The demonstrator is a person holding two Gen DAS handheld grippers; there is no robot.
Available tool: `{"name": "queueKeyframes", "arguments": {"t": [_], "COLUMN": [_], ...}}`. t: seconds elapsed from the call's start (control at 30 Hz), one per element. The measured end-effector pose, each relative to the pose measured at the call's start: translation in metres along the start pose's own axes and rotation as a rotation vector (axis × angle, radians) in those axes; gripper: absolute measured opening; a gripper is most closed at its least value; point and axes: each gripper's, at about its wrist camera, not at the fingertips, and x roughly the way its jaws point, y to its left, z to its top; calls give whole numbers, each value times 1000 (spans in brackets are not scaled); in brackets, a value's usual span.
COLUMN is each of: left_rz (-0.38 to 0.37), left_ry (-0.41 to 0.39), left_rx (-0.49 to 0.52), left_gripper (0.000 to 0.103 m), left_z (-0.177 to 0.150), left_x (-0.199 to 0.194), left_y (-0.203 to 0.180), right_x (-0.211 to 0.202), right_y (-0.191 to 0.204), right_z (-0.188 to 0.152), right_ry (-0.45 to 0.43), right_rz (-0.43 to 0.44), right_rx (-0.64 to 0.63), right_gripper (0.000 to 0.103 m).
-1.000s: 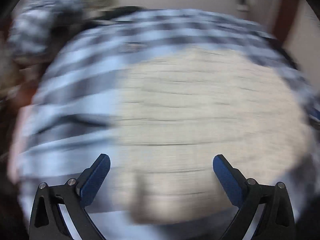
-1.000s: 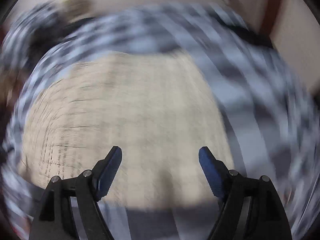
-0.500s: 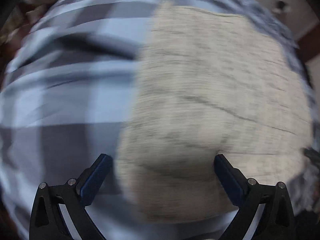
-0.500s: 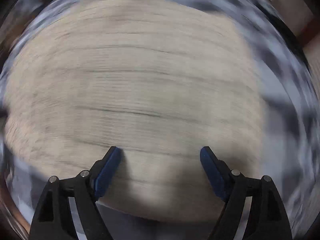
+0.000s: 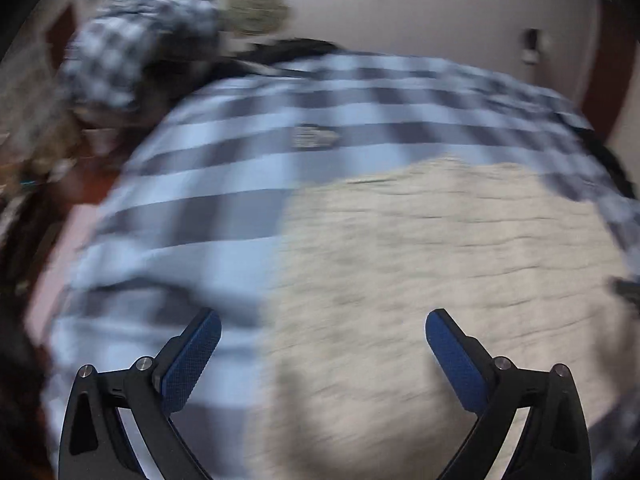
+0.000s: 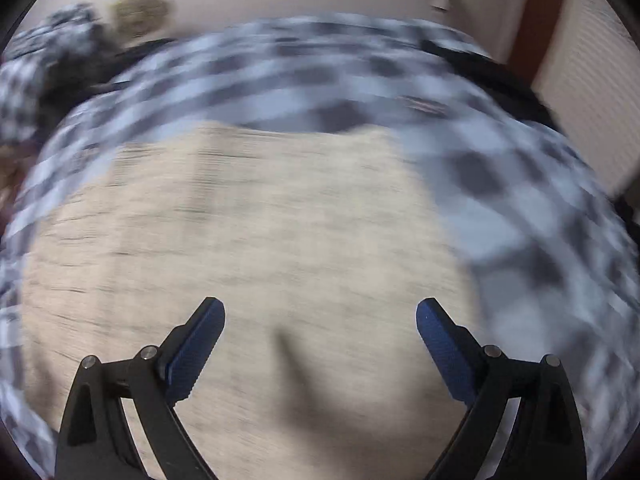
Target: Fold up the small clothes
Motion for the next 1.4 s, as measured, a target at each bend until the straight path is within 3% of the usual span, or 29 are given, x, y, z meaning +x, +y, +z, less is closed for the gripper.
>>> {"name": "queueKeyframes", "arguments": {"t": [0.07, 0.13, 0.2, 0.27, 0.33, 0.43, 0.5, 0.53, 0.57, 0.6, 0.63, 0.67, 0.73, 0.77, 0.83, 0.87, 0.97, 1.03, 1.1, 1.17, 1.2, 1.27, 1.3, 1.33, 1.4], "left_rz": [-81, -96, -1, 24, 129, 184, 283, 394, 459, 449, 393, 366, 293, 184, -3, -14, 121, 41, 153, 271, 337, 528, 573, 593, 563], "left_ry": [50, 136, 240, 221, 209, 271, 287, 264, 211, 166, 119, 94, 38, 17, 53, 71, 193, 196, 205, 237, 252, 288, 293, 296, 290], "left_rx": [-17, -8, 59, 126, 159, 91, 58, 46, 40, 37, 38, 39, 38, 38, 51, 62, 94, -4, -73, -99, -96, -33, 0, 31, 68], "left_gripper": [103, 103, 103, 103, 103, 103, 103, 103, 103, 103, 103, 103, 103, 103, 103, 103, 103, 103, 103, 103, 103, 103, 103, 103, 103], "left_z": [9, 7, 8, 13, 21, 38, 50, 61, 74, 83, 96, 104, 113, 115, 110, 108, 91, 90, 90, 91, 88, 79, 74, 66, 48], "left_x": [31, 67, 94, 99, 99, 104, 107, 104, 97, 91, 86, 85, 85, 90, 108, 116, 150, 153, 148, 143, 137, 117, 108, 94, 65], "left_y": [-24, -32, -28, -10, 19, 83, 104, 109, 108, 102, 87, 72, 38, 15, -13, -23, -26, 7, 49, 91, 109, 148, 160, 171, 184], "right_x": [16, 39, 67, 90, 93, 91, 92, 93, 89, 85, 79, 77, 83, 90, 112, 125, 157, 173, 169, 163, 161, 156, 154, 147, 125], "right_y": [24, 46, 54, 43, 16, -53, -107, -135, -160, -168, -173, -168, -141, -121, -73, -47, 7, 14, -12, -54, -69, -112, -138, -167, -214], "right_z": [8, 12, 13, 11, 12, 20, 27, 33, 42, 49, 58, 69, 87, 97, 112, 118, 118, 113, 111, 108, 106, 101, 99, 95, 83], "right_ry": [-22, -1, 80, 153, 157, 131, 127, 127, 109, 82, 38, 6, 0, 11, 51, 74, 149, 171, 139, 143, 147, 157, 162, 158, 143], "right_rz": [75, 141, 189, 213, 224, 101, -11, -85, -119, -108, -48, 51, 159, 199, 279, 294, 188, 79, 121, 257, 260, 24, -107, -171, -204], "right_rx": [-75, -144, -218, -309, -367, -405, -317, -235, -109, -36, 51, 118, 162, 169, 145, 105, -63, -162, -158, -84, -62, -39, -40, -33, 3], "right_gripper": [95, 95, 95, 95, 95, 97, 97, 97, 97, 97, 98, 98, 98, 98, 98, 98, 98, 98, 98, 99, 98, 98, 98, 98, 98]}}
